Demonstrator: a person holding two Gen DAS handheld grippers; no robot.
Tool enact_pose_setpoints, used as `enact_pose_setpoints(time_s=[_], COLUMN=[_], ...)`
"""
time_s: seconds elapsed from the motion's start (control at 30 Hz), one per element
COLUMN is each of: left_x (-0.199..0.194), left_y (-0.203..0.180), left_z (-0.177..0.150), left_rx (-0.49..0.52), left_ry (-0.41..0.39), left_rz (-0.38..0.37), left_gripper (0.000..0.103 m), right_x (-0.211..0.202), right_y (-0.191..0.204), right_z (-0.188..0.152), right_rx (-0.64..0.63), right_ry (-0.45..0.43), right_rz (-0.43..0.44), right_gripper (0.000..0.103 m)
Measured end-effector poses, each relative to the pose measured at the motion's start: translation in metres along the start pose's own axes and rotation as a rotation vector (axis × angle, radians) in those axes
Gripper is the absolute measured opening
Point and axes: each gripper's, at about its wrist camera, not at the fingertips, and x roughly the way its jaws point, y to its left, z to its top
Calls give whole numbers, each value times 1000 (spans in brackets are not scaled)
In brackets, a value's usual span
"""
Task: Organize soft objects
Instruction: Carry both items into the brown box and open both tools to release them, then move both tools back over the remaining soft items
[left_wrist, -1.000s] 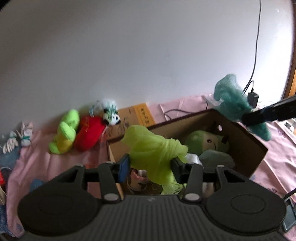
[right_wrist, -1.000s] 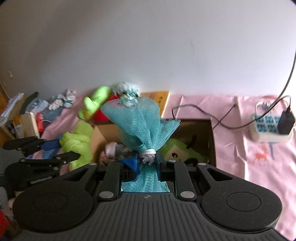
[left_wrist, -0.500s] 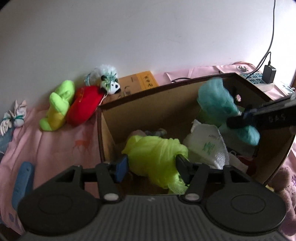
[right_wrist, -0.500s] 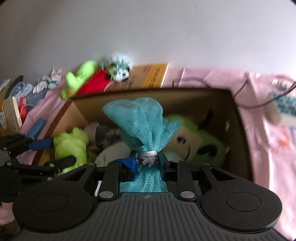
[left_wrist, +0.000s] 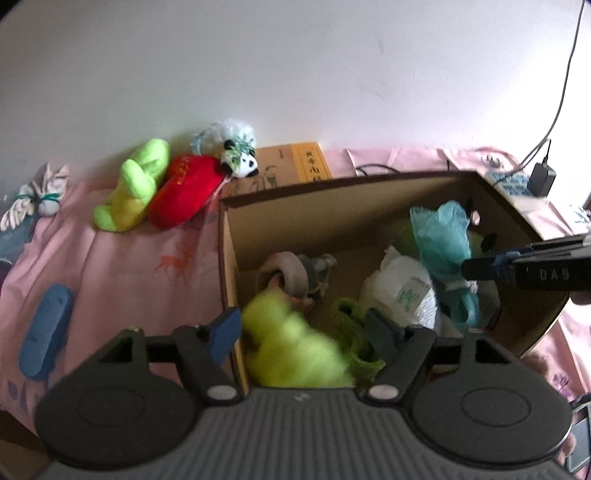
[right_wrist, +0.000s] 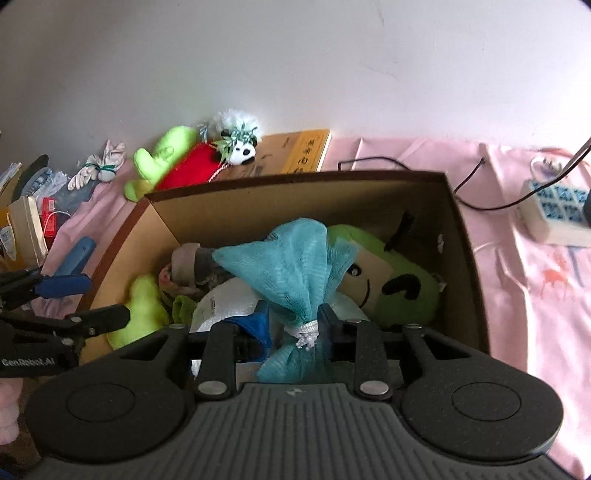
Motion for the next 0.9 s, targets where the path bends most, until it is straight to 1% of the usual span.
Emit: enact_pose_setpoints(time_s=[0.2,0.43,0.7,0.9], left_x=[-14,-25,-42,-49], left_y=[-9,-18,-27,-34], left_z=[1,-4,-12,-20], left_rx=[8,5,15,18], left_ry=[0,9,0,2], left_rz=[43,46,47,50], left_gripper=[78,78,78,78], right_x=[-21,-40,-60,-72], right_y=[8,25,35,37], right_z=[-4,-21,-41,-56], right_rx=[29,-9,10,54], right_ry=[-43,-69,-97,-127], right_rz=[13,1,-2,8], right_gripper=[11,11,11,11])
